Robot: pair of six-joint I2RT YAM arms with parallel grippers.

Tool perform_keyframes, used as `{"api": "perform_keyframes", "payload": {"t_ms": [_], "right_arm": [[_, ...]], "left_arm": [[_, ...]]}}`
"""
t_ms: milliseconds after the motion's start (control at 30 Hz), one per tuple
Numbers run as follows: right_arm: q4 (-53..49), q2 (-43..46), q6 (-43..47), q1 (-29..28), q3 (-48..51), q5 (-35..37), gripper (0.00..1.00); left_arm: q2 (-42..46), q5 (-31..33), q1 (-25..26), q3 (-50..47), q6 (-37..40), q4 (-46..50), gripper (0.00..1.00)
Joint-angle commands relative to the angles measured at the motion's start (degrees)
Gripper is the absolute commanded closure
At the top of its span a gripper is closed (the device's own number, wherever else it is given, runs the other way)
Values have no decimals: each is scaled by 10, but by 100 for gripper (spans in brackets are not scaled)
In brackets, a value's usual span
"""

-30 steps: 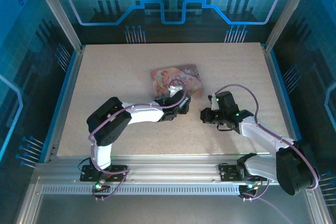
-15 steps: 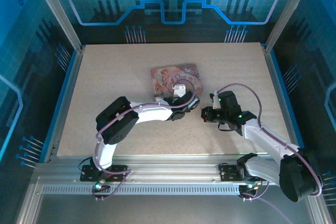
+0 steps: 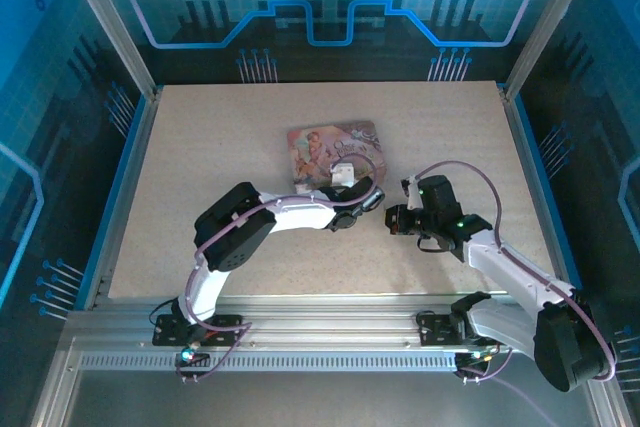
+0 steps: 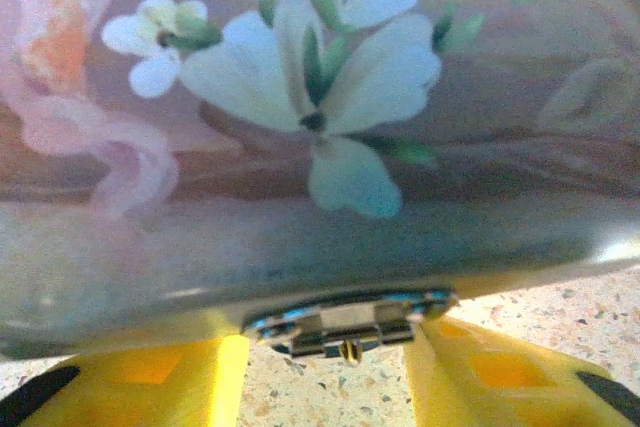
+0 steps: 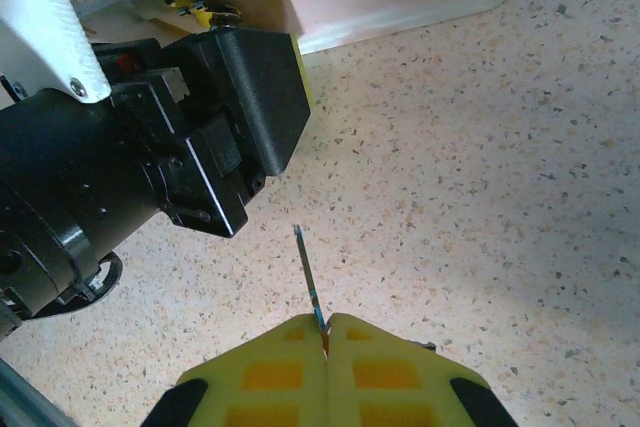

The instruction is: Unlock the padlock with the key

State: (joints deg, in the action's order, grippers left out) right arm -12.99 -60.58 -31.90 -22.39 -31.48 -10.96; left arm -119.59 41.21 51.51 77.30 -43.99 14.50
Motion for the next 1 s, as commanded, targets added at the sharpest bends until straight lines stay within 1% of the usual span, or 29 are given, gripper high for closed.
{"api": "perform_keyframes", "payload": {"t_ms": [0,233,500,700,867,967], "right_arm": [[-6,12,11,7,5,2,100],[-6,15,10,8,9,2,100],[-6,20,10,8,12,0,100],[-1,21,14,7,19,-4,100],[9,13,19,5,22,-8,100],[15,3,21,0,21,-10,100]], "left_arm": [[-10,22,2,15,-3,11,58],[5,17,2,8,11,4,71],[38,11,3,-11,18,2,79],[72,-2,2,-14,26,33,82],[96,-38,-5,-6,20,77,85],[111,-72,-13,-11,14,84,89]]}}
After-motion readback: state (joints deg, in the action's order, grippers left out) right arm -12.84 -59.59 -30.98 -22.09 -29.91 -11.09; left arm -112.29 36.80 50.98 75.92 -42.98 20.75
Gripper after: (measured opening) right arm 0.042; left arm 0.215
